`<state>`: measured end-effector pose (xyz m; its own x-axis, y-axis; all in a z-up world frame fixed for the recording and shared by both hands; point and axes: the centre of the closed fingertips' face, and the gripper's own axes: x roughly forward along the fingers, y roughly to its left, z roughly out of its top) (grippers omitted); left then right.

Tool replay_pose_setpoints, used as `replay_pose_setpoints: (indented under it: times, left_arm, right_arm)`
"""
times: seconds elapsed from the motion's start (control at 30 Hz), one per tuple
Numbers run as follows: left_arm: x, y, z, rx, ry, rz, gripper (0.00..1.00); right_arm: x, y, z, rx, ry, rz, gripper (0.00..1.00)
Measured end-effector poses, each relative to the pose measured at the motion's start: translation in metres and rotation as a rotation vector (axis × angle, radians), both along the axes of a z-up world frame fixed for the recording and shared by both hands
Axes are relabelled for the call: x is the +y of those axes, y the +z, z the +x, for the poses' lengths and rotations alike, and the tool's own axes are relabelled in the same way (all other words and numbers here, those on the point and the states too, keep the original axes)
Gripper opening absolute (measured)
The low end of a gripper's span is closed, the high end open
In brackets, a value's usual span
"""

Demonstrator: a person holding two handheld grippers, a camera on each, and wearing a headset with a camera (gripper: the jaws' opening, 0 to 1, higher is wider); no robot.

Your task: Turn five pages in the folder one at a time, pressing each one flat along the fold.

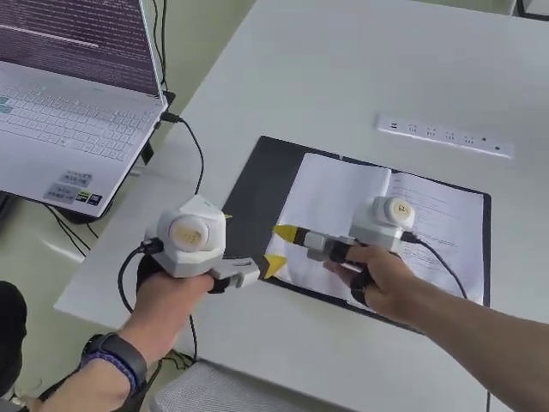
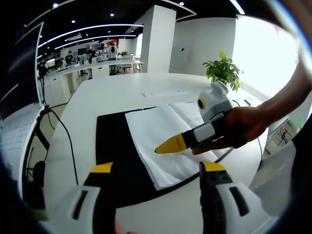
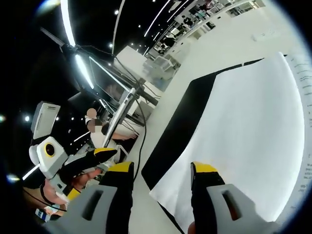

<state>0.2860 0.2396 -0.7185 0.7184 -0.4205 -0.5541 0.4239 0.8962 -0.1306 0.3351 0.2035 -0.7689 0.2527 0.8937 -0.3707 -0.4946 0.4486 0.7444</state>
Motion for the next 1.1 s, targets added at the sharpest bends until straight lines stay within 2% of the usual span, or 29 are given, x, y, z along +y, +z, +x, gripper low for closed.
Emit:
replay_pose_setpoints:
  times: [0.13,0.27,0.4,0.5,0.87,0.97,1.1]
  left_arm:
    - [-0.004,0.001,0.004,0.001,-0.015,-0.013,0.69]
    - [-0.008,0.003,0.008,-0.007,-0.03,-0.008,0.68]
    - [-0.009,0.001,0.012,-0.004,-0.03,-0.009,0.67]
    - [-0.012,0.002,0.015,-0.009,-0.037,-0.018,0.64]
    - [-0.031,-0.003,0.026,-0.011,-0.08,-0.031,0.54]
    - [-0.038,-0.009,0.024,0.009,-0.09,-0.051,0.51]
    - [-0.047,-0.022,0.023,0.027,-0.109,-0.037,0.46]
  right_arm:
    - [-0.014,0.013,0.01,-0.054,-0.009,-0.019,0.45]
    - [-0.033,0.026,0.024,-0.086,-0.071,0.0,0.44]
    - [-0.053,0.038,0.031,-0.119,-0.106,0.005,0.43]
    - [-0.069,0.044,0.034,-0.163,-0.114,-0.019,0.43]
    - [-0.113,0.073,0.026,-0.221,-0.174,-0.032,0.43]
    - [-0.126,0.075,0.028,-0.225,-0.2,-0.038,0.43]
    - [-0.141,0.079,0.029,-0.23,-0.23,-0.037,0.43]
